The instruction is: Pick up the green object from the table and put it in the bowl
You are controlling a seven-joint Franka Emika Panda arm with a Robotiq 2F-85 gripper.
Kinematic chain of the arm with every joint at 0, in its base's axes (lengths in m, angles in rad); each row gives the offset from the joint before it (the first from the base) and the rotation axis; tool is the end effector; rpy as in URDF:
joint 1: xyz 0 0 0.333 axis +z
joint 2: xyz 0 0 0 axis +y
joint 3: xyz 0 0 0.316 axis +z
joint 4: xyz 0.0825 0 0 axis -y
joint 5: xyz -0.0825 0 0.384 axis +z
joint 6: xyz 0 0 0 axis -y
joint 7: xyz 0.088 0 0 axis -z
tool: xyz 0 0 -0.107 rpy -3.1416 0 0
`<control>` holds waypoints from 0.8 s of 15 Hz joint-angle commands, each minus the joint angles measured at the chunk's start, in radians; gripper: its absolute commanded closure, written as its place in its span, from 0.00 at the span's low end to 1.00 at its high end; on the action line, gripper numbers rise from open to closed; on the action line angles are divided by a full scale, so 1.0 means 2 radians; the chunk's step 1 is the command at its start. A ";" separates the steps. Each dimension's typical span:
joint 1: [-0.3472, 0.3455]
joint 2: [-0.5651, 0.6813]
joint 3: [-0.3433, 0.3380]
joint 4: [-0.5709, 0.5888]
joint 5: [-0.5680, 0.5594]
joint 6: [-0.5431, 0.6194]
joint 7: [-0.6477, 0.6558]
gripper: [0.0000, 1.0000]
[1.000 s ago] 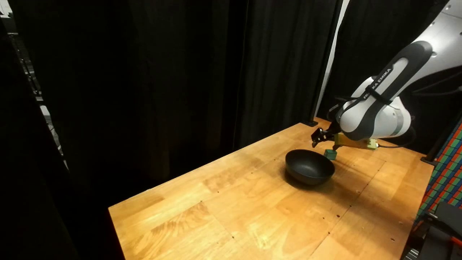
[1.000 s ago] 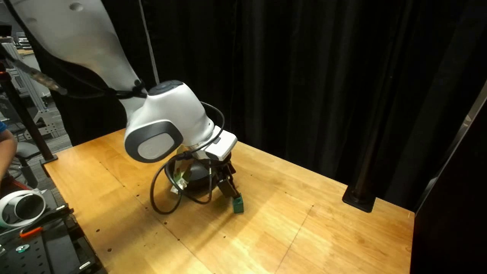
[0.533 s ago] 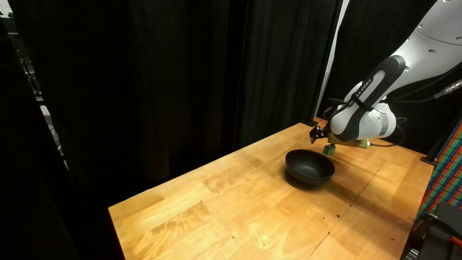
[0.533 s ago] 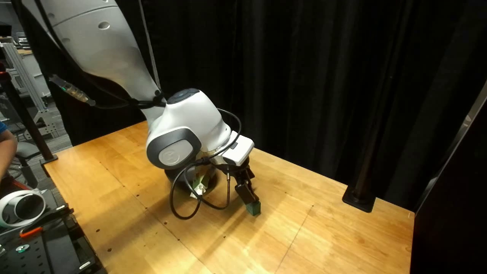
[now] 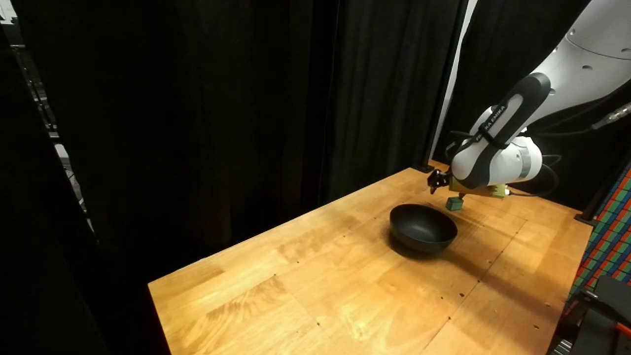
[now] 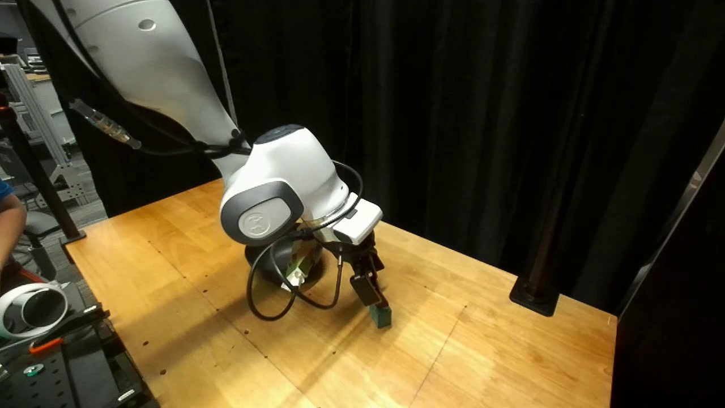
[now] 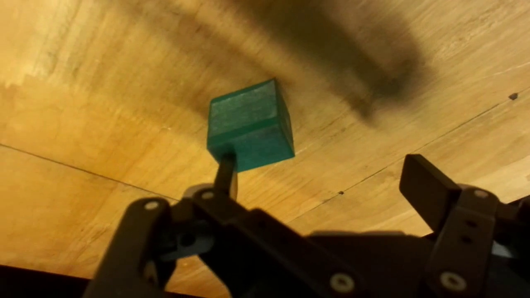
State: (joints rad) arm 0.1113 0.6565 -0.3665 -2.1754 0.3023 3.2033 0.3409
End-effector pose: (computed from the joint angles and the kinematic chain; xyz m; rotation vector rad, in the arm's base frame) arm 0.5548 -0.1735 0.1530 2.7076 -1.1212 0.6617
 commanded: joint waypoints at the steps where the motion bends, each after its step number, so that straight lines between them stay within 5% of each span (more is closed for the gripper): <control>1: 0.042 0.010 -0.043 0.005 0.012 -0.002 0.027 0.00; 9: 0.093 0.035 -0.098 0.005 0.013 -0.028 0.066 0.00; 10: 0.095 0.037 -0.100 0.005 0.012 -0.031 0.070 0.25; 12: 0.099 0.039 -0.102 0.005 0.009 -0.037 0.075 0.34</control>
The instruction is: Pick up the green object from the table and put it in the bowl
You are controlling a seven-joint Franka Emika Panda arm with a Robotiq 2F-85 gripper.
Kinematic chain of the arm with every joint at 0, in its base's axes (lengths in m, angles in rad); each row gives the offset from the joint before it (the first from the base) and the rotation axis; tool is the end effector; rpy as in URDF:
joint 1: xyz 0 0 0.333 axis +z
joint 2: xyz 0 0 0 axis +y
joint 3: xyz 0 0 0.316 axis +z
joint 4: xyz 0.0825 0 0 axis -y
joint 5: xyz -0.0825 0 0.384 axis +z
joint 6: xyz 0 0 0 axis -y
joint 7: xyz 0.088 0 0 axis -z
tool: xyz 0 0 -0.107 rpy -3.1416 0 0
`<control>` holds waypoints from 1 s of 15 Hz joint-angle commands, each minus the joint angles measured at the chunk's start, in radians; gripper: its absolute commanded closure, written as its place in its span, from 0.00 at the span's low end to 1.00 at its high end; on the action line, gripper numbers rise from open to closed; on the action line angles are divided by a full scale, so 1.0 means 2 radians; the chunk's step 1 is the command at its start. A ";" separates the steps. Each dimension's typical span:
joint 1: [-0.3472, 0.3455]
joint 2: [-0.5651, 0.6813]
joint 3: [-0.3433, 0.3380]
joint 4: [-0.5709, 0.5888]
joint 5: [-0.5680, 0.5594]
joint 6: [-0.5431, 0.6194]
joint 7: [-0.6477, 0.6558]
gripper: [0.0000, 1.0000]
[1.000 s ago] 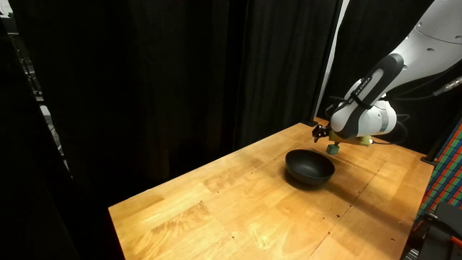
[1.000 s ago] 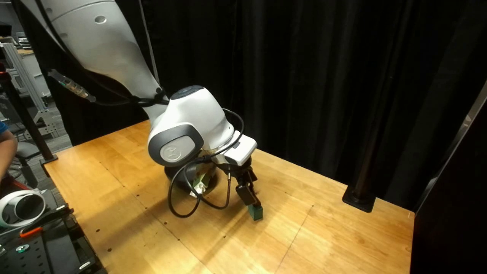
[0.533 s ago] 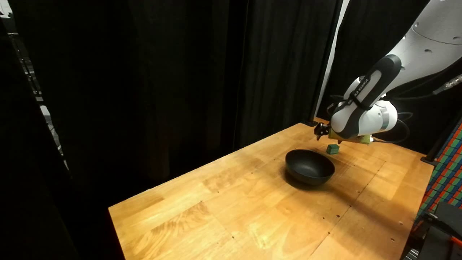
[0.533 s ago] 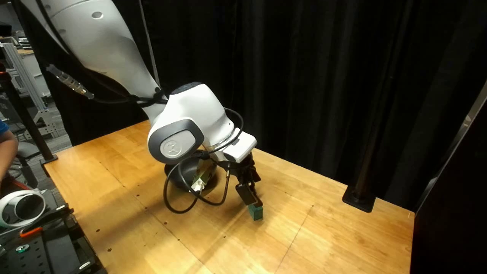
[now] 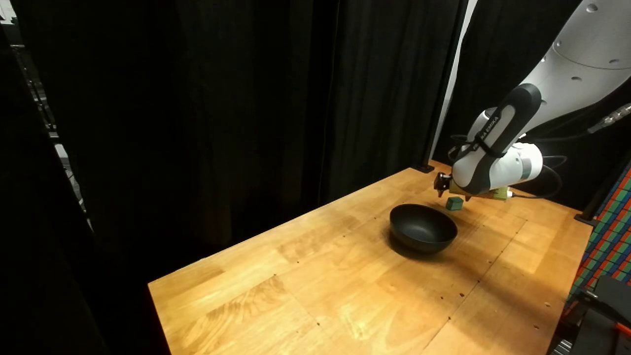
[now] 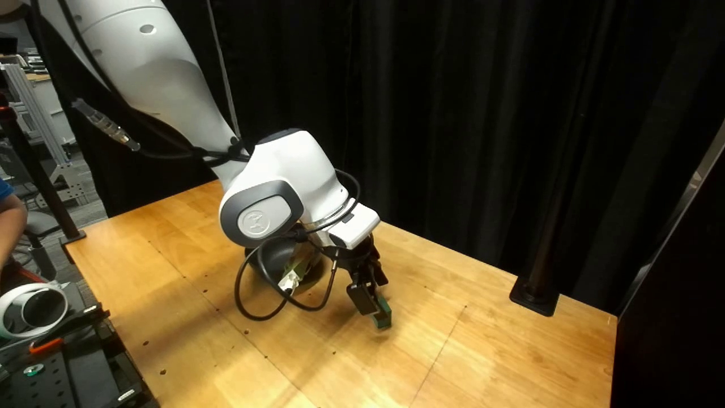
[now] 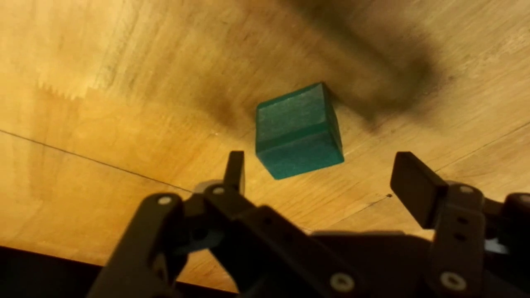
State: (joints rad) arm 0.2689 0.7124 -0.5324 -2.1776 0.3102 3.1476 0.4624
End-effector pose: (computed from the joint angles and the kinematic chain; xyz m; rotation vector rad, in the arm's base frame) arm 0.5487 -0.1787 0.1462 2.5953 -1.2006 0.6034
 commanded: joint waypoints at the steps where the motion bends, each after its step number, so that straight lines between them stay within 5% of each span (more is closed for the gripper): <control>1: 0.021 0.011 -0.020 0.006 0.005 -0.011 0.017 0.42; 5: 0.020 0.006 -0.020 0.004 0.001 -0.024 0.023 0.73; 11: 0.031 -0.091 -0.019 -0.036 -0.021 -0.066 0.010 0.75; 15: 0.006 -0.194 0.027 -0.058 -0.052 -0.147 0.000 0.75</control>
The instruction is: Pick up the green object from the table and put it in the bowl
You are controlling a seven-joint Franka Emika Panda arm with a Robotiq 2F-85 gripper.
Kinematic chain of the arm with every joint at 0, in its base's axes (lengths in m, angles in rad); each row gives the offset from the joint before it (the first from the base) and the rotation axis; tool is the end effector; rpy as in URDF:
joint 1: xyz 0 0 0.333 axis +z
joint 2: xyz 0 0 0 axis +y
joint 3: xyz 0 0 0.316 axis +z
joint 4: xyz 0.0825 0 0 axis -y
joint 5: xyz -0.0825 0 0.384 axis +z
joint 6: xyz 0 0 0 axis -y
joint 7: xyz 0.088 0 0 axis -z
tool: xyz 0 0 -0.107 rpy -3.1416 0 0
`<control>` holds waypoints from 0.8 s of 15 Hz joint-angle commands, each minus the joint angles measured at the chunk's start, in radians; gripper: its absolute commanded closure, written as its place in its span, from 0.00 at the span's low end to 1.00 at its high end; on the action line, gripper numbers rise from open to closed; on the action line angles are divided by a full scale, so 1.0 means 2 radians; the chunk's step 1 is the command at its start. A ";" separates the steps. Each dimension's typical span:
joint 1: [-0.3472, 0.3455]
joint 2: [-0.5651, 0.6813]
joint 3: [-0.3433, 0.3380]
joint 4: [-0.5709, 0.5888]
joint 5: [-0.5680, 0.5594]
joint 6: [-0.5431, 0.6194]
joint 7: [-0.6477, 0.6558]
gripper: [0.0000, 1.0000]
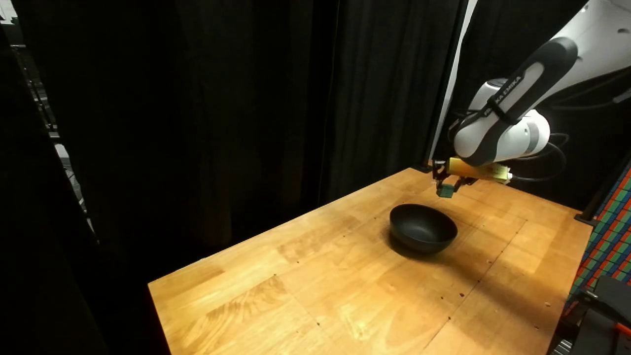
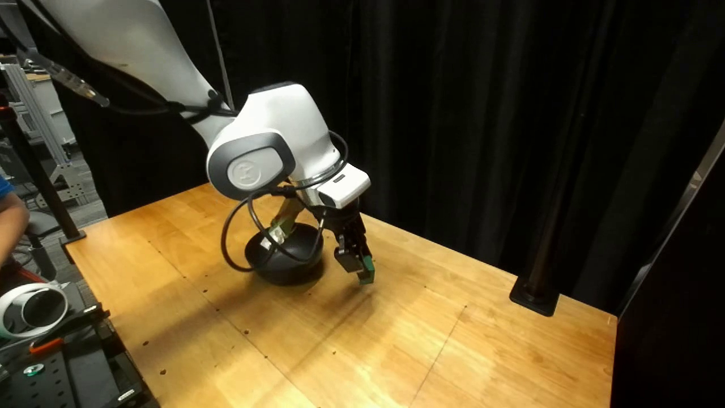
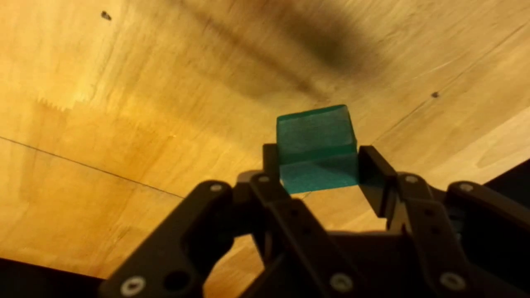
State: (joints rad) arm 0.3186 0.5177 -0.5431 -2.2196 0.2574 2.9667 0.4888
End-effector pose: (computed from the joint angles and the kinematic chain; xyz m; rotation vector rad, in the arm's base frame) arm 0.5566 -0.1445 0.2064 2.7060 -1.2430 0.5188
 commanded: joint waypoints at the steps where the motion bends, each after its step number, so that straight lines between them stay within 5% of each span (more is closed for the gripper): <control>1: -0.033 -0.118 0.055 -0.043 -0.031 -0.083 -0.016 0.75; 5: -0.101 -0.177 0.164 -0.061 0.011 -0.181 -0.052 0.75; 6: -0.116 -0.184 0.187 -0.063 0.032 -0.208 -0.069 0.65; 7: -0.127 -0.189 0.202 -0.065 0.048 -0.230 -0.081 0.25; 12: -0.174 -0.220 0.224 -0.071 0.099 -0.349 -0.142 0.00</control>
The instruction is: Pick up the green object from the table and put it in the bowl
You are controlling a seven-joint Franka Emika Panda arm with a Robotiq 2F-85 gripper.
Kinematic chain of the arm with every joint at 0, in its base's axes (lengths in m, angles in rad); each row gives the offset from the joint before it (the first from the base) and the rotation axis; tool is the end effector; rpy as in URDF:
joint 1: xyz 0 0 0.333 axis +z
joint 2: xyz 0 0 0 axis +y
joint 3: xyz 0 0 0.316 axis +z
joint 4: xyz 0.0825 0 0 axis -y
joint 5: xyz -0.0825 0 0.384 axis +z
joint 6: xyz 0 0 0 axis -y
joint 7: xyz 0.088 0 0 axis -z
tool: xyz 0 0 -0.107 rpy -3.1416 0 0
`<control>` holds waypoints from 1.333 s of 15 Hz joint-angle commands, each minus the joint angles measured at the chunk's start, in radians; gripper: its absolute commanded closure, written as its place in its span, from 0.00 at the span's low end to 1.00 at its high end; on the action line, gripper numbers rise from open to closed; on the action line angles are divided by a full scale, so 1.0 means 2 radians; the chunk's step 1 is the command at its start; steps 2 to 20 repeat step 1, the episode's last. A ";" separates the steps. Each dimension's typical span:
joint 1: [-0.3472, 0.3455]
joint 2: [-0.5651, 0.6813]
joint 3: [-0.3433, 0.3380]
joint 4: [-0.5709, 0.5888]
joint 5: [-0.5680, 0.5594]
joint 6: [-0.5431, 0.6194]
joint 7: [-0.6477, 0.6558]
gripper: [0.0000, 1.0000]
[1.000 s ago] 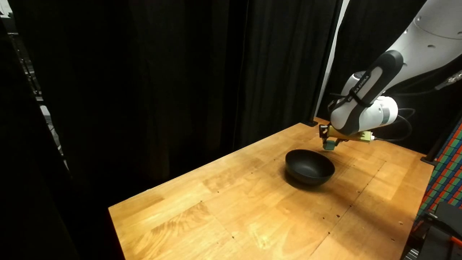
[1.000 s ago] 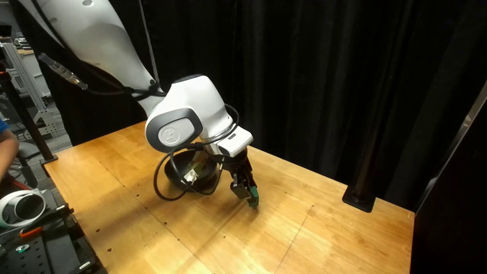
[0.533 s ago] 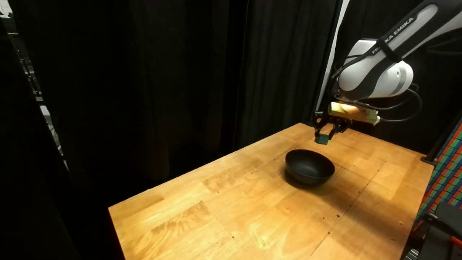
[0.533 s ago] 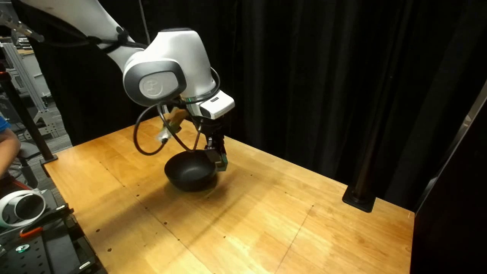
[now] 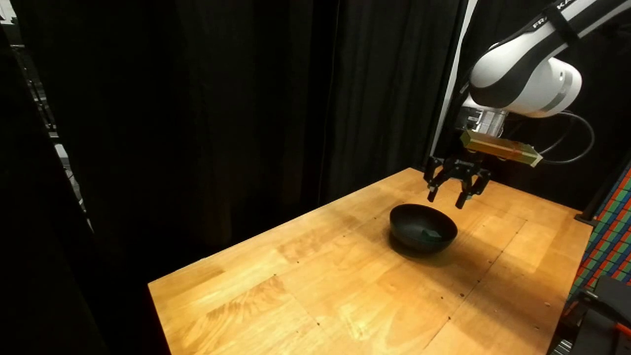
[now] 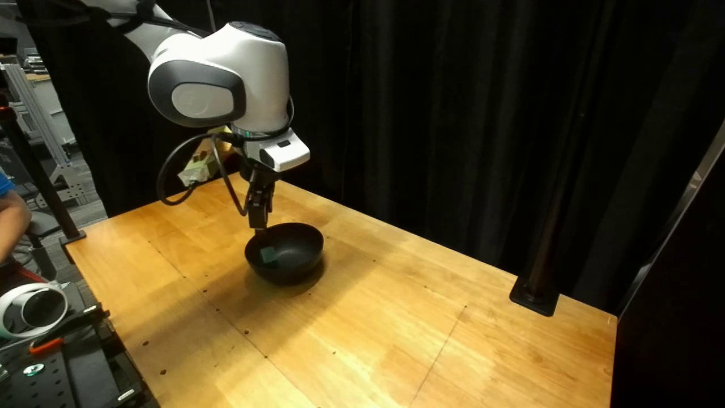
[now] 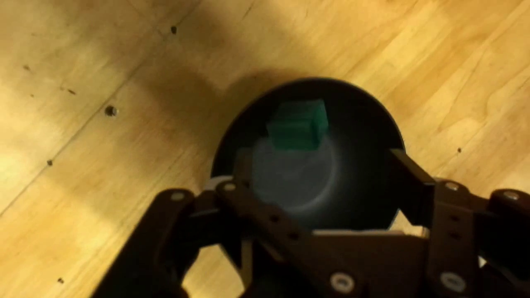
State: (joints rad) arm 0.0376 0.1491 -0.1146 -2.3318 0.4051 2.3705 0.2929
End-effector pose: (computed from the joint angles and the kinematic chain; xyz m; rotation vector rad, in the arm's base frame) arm 0.5046 -0.0349 0.2656 -2.7354 0.9630 0.1914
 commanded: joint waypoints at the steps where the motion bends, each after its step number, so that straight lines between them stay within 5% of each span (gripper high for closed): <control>1: -0.042 -0.043 0.003 -0.020 0.021 -0.073 -0.041 0.00; 20: -0.042 -0.043 0.003 -0.020 0.021 -0.073 -0.041 0.00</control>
